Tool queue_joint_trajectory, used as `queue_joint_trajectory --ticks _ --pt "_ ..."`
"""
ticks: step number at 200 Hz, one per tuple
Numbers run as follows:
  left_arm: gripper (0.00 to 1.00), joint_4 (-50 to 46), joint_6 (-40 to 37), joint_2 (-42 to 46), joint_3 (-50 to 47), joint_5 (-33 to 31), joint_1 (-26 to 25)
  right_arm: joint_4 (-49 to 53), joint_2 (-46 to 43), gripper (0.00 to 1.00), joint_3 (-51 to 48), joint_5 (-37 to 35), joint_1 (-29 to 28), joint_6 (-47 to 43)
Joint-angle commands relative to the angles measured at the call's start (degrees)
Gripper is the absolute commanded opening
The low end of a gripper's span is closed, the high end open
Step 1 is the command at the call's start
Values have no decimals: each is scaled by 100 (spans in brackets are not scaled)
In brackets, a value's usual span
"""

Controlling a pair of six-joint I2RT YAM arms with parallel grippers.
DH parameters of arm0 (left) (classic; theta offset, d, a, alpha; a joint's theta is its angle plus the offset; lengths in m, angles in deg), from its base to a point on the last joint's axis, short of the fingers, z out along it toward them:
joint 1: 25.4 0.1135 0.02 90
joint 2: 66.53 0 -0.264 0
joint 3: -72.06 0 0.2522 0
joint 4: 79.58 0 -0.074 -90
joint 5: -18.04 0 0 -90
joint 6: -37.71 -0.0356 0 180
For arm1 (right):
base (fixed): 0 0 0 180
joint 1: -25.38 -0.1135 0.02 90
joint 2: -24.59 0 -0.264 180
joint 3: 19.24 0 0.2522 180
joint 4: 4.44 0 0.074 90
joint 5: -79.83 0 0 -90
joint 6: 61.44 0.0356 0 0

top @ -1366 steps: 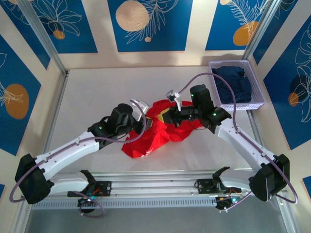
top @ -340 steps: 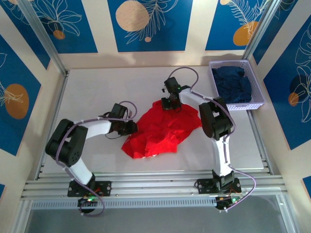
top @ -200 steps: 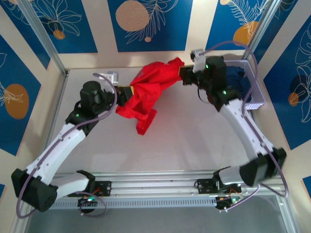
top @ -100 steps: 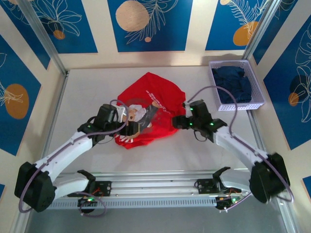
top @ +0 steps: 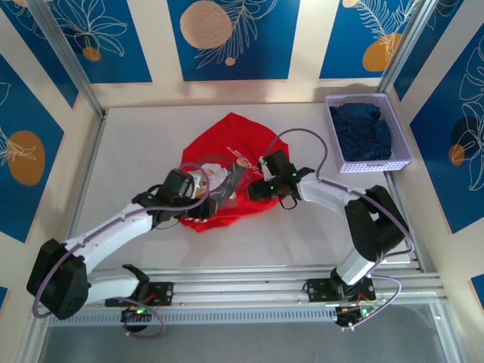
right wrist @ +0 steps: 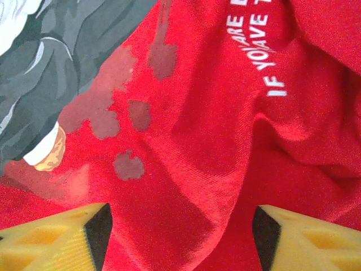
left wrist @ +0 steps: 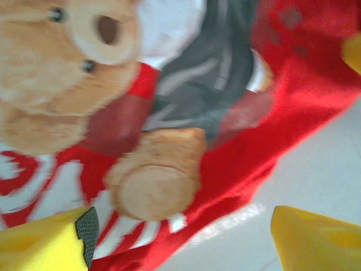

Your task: Fold the inside-out t-shirt

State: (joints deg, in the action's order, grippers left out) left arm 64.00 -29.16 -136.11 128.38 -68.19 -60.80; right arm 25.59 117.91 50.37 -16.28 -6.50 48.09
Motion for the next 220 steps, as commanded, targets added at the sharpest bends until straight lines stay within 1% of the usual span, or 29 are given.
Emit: queue_joint_trajectory --ticks 1,17,40,48,56,72,84,101,117,148,160,169,175,187,195,202,210,220 --pt "80 -13 -316 -364 129 -251 -301 -126 325 59 145 692 136 217" --pt "80 -178 -389 -717 241 -516 -383 -98 482 43 264 708 205 251" --pt "80 -337 -512 -1132 305 -739 -466 -155 480 25 316 889 408 301" --pt "78 -340 -530 -1239 328 -825 -489 -181 400 18 321 1009 485 314" --pt "73 -339 -539 -1328 376 -892 -503 -219 250 12 304 1101 566 330" --pt "56 -257 -539 -1400 506 -1012 -506 -239 -150 0 283 1240 710 362" --pt "40 -118 -548 -1407 610 -1034 -505 -267 -514 0 247 1342 804 384" --pt "15 -72 -645 -1396 888 -1010 -503 -246 -1021 0 265 1444 872 352" --pt "0 -80 -763 -1308 1159 -972 -503 -138 -1437 0 383 1431 892 265" --pt "0 -251 -1039 -875 1668 -787 -485 273 -1955 0 829 1157 946 -6" --pt "0 -315 -1053 -626 1814 -790 -459 463 -2071 0 1023 1009 947 -112" --pt "0 -288 -1046 -435 1843 -751 -459 538 -2148 0 1128 1025 947 -132" --pt "0 -240 -1033 -313 1843 -667 -459 550 -2192 0 1180 1098 947 -120" --pt "0 -77 -917 -224 1734 -265 -479 518 -2244 0 1247 1243 935 -37" --pt "8 112 -794 -225 1588 11 -534 485 -2240 0 1282 1303 925 35" --pt "16 282 -666 -240 1440 85 -636 474 -2215 0 1304 1313 929 96" --pt "25 509 -544 -245 1228 22 -834 472 -2155 0 1344 1269 938 148" --pt "35 821 -426 -236 954 -258 -1178 489 -2042 0 1405 1218 944 208"
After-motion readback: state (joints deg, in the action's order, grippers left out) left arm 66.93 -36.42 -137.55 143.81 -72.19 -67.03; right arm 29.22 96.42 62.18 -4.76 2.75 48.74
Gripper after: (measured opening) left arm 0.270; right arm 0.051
